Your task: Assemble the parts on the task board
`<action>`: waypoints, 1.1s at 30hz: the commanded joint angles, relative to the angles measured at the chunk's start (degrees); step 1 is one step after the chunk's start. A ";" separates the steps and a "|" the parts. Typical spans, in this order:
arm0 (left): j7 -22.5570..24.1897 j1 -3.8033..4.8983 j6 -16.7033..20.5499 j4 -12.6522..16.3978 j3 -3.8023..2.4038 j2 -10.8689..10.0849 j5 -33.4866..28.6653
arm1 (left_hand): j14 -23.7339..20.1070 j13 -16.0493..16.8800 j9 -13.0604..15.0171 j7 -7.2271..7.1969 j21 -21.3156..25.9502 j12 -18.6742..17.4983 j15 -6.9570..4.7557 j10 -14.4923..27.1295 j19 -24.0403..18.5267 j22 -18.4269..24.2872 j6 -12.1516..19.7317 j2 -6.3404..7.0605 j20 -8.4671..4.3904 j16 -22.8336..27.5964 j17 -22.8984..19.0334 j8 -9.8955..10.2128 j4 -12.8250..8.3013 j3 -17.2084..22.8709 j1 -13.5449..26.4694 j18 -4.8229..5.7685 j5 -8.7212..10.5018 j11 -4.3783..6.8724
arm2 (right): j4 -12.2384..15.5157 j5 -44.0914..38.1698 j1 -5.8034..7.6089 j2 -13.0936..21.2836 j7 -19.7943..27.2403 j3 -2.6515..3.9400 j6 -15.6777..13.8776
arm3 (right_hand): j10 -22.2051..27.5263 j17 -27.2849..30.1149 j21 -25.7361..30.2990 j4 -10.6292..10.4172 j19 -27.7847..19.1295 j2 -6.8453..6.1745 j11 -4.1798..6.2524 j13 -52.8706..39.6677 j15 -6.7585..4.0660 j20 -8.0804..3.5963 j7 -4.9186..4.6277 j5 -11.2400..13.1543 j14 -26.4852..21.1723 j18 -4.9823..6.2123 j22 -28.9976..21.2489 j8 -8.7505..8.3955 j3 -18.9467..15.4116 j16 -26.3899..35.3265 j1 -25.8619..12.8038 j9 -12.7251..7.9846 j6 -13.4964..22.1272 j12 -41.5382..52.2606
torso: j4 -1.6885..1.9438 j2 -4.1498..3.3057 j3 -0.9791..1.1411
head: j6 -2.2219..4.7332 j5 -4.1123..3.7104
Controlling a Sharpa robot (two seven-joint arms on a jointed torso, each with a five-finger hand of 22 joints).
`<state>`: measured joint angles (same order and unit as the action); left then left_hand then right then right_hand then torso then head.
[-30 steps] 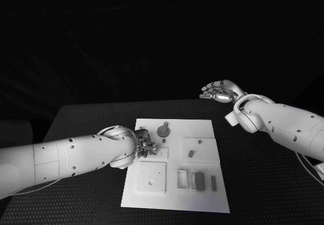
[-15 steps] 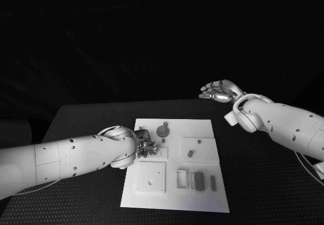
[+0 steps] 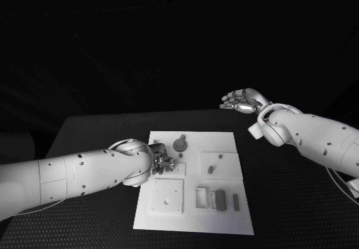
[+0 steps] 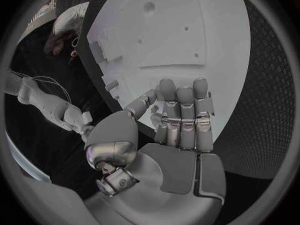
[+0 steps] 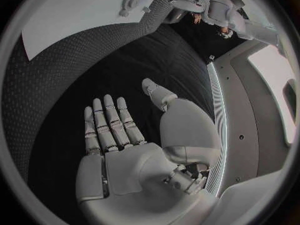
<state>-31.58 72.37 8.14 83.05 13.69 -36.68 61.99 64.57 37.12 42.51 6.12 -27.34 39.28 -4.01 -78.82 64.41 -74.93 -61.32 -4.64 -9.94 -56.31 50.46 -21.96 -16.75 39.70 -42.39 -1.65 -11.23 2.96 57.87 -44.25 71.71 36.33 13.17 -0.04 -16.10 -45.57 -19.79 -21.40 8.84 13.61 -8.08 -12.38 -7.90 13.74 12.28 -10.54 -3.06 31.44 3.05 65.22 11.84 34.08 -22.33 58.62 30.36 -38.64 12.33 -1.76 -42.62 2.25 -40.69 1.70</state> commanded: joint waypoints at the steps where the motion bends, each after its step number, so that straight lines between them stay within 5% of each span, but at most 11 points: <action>1: 0.89 -0.13 -1.41 0.50 0.03 0.31 0.04 | -0.67 -0.28 -0.10 -5.01 0.04 -0.11 -0.22 2.58 -0.21 -1.04 -6.93 1.05 0.13 -0.14 -0.55 0.16 0.35 -0.49 0.13 -1.00 2.06 1.68 | 0.01 0.10 -0.06 -0.06 0.59 0.01 0.90 | -0.50 0.08 0.21 -0.20 -0.48 0.07 -0.09 0.09 0.39 -0.03 -2.74 0.19 -0.05 -0.96 0.08 0.32 -0.14 0.31 0.34 -0.08 0.46 -0.37 | 0.00 -0.01 -0.02 | -0.04 -0.05; 2: 0.87 -0.13 -1.36 0.49 0.03 0.26 0.04 | -0.96 -0.48 -0.16 -4.88 0.21 -0.27 -0.23 2.84 -0.34 -0.93 -6.63 2.29 0.13 -0.10 -0.96 0.33 0.68 -1.01 0.58 -0.98 4.64 1.55 | 0.00 0.10 -0.07 -0.06 0.58 0.01 0.91 | -0.51 0.10 0.23 -0.20 -0.52 0.05 -0.12 0.14 0.42 -0.03 -2.76 0.19 -0.08 -0.98 0.12 0.33 -0.16 0.34 0.35 -0.10 0.48 -0.41 | 0.00 0.00 -0.02 | -0.06 -0.05; 6: 0.79 -0.13 -1.09 0.46 0.03 0.21 -0.05 | -1.41 -1.07 -0.28 -4.74 0.71 -0.45 -0.23 3.10 -0.37 -0.67 -6.30 6.36 0.09 -0.41 -2.16 0.56 3.32 -1.94 2.11 -0.95 8.04 1.40 | 0.00 0.10 -0.10 -0.07 0.47 0.01 1.13 | -0.50 0.16 0.30 -0.23 -0.68 -0.06 -0.18 0.35 0.53 -0.01 -2.83 0.19 -0.18 -1.05 0.26 0.32 -0.20 0.47 0.39 -0.19 0.61 -0.58 | 0.02 0.02 -0.03 | -0.10 -0.12; 11: 0.78 -0.13 -1.01 0.46 0.02 0.23 -0.32 | -1.64 -1.36 -0.21 -4.62 0.96 -0.51 -0.24 3.21 -0.30 -0.60 -6.12 9.61 0.16 -0.70 -2.76 0.59 5.92 -3.23 4.19 -0.88 8.41 1.29 | 0.02 0.09 -0.16 -0.13 0.49 0.01 0.87 | -0.52 0.30 0.50 -0.39 -1.18 -0.20 -0.35 0.79 1.00 0.09 -2.97 0.19 -0.51 -1.28 0.62 0.36 -0.24 0.81 0.48 -0.36 0.83 -0.93 | 0.02 -0.02 -0.05 | -0.08 -0.09; 28: 0.84 -0.12 -0.47 -0.38 0.00 -0.61 -0.36 | -2.03 -1.67 0.04 -4.64 1.31 -0.46 -0.38 3.41 -0.48 -0.67 -5.77 10.40 0.04 -1.19 -3.59 0.53 6.42 -6.49 5.69 -0.98 8.38 1.31 | 0.11 0.09 -0.28 0.20 0.54 0.01 0.83 | -0.58 0.45 0.66 -0.85 -1.78 -0.54 -0.48 1.38 1.21 0.17 -3.11 0.19 -0.92 -1.59 1.27 0.45 -0.27 1.18 0.48 -0.59 1.13 -1.36 | 0.03 0.02 -0.04 | -0.02 -0.13; 33: 1.06 -0.12 -0.53 -0.40 0.00 -0.49 -0.81 | -2.10 -1.72 0.11 -4.66 1.35 -0.43 -0.43 3.43 -0.44 -0.69 -5.73 9.71 -0.02 -1.35 -3.77 0.50 6.27 -6.38 4.96 -1.04 8.38 1.33 | 0.08 0.09 -0.29 0.14 0.55 0.01 0.89 | -0.61 0.45 0.66 -0.88 -1.81 -0.53 -0.48 1.42 1.21 0.17 -3.11 0.19 -0.92 -1.60 1.32 0.46 -0.26 1.18 0.50 -0.61 1.14 -1.38 | 0.01 -0.02 -0.04 | -0.04 -0.17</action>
<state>-31.36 72.24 7.86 82.53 13.72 -37.30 61.84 62.80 35.48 42.56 1.71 -26.19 38.95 -4.68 -75.52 64.30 -74.91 -67.34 5.46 -9.82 -57.45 46.78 -21.47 -10.35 33.44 -37.32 -3.55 -3.04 4.03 57.91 -44.23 71.45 36.52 13.12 -0.04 -15.95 -45.99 -19.43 -21.03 8.26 12.27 -8.30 -12.80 -6.55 14.68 12.40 -10.49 -3.06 30.72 2.14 66.47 12.03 33.81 -21.38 58.84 29.84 -37.87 11.28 -1.73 -42.63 2.19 -40.76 1.58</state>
